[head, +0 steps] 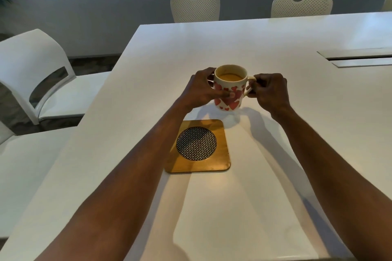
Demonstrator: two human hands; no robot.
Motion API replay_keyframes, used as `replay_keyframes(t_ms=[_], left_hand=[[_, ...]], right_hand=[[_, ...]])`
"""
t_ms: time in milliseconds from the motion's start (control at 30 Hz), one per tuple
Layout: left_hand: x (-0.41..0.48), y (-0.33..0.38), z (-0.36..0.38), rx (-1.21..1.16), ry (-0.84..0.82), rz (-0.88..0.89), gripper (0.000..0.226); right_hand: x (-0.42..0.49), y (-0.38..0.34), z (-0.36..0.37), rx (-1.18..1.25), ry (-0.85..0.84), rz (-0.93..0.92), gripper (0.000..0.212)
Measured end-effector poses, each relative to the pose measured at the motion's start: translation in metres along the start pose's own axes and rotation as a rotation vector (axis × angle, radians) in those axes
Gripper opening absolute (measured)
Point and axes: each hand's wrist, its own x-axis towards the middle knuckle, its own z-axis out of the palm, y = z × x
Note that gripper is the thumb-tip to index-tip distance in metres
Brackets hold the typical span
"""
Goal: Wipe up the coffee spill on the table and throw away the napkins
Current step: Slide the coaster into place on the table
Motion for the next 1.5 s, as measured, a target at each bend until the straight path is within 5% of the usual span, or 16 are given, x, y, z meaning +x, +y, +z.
replay_keyframes(t_ms=[600,1500], left_hand=[[-0.099,0.009,-0.068,-0.064,0.005,-0.054,0.067],[-0.144,-0.009,-0.047,-0.127,-0.031,-0.148,0.073]], right_hand=[[-0.083,-0.063,0.021,0.013,-0.124,-0.18,0.014],[-0.135,-0.042,0.028,0.071,-0.12,-0.082,0.01]])
